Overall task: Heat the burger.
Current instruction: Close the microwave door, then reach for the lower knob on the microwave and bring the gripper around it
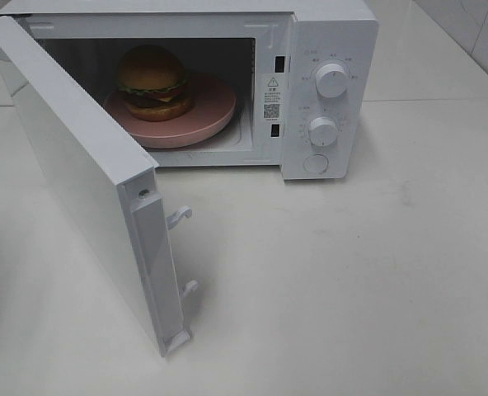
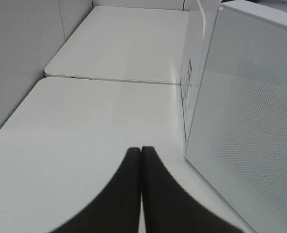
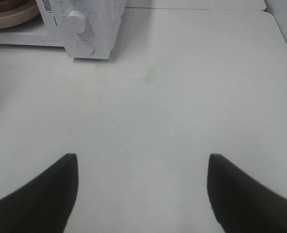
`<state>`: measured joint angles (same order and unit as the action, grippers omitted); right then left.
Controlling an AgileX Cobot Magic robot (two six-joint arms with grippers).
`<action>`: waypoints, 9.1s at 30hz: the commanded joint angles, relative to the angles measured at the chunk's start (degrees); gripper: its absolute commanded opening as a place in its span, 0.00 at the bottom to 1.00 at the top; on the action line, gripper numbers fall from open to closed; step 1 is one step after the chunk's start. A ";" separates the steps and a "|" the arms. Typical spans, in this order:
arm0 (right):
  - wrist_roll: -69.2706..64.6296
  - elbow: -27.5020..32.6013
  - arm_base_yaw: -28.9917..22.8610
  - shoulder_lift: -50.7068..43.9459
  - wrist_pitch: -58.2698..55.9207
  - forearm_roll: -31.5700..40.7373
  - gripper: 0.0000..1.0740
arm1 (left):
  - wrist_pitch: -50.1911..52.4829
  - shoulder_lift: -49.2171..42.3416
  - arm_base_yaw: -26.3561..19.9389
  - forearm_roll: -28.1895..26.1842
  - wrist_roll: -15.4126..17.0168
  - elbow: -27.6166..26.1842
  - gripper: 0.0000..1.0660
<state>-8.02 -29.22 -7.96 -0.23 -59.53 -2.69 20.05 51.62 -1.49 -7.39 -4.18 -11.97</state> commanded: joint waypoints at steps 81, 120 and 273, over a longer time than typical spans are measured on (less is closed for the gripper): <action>-0.11 0.06 0.40 -1.49 0.11 0.17 0.68 | 28.65 60.28 43.32 -32.60 -10.94 -43.54 0.00; -0.11 0.06 0.40 -1.49 0.11 0.11 0.68 | -3.72 52.60 46.41 -36.15 -23.84 -41.65 0.00; -0.40 -0.57 0.40 16.90 20.23 0.06 0.65 | -79.70 -53.11 -2.69 -4.35 -4.30 -16.73 0.94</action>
<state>-8.08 -30.19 -7.96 16.39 -40.85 -2.69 -60.39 -0.29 -4.07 -11.29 -8.54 -28.93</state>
